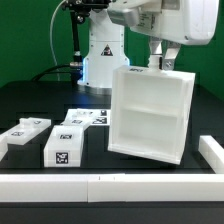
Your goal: Assemble cabinet
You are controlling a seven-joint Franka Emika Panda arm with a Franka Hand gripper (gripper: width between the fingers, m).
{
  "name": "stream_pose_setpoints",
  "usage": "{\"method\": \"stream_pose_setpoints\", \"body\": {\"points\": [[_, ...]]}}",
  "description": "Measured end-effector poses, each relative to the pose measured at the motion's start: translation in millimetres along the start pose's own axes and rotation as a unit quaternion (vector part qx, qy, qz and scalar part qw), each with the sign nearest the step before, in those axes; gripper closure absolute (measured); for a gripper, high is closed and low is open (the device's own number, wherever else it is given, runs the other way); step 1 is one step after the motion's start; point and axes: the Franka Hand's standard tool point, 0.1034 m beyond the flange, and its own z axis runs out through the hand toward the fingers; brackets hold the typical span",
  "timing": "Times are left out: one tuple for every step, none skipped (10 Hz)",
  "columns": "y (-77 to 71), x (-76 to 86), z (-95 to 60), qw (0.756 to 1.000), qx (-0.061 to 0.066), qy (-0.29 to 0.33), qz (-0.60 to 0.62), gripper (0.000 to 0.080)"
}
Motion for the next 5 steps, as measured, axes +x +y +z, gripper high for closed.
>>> {"method": "stream_pose_setpoints", "body": {"points": [[-0.3,-0.5,0.6,1.000,0.001,0.000,0.000,0.0586],[-0.4,-0.4,1.1,1.000,0.001,0.000,0.000,0.0586],[-1.3,-1.5,5.9,1.000,0.004,0.002,-0.023,0.0586],[-0.9,-3.6,14.2,0.998,0.010,0.005,-0.056,0.0586],[2.8,-4.5,13.4,0.995,0.007,0.006,-0.100,0.0586]]}}
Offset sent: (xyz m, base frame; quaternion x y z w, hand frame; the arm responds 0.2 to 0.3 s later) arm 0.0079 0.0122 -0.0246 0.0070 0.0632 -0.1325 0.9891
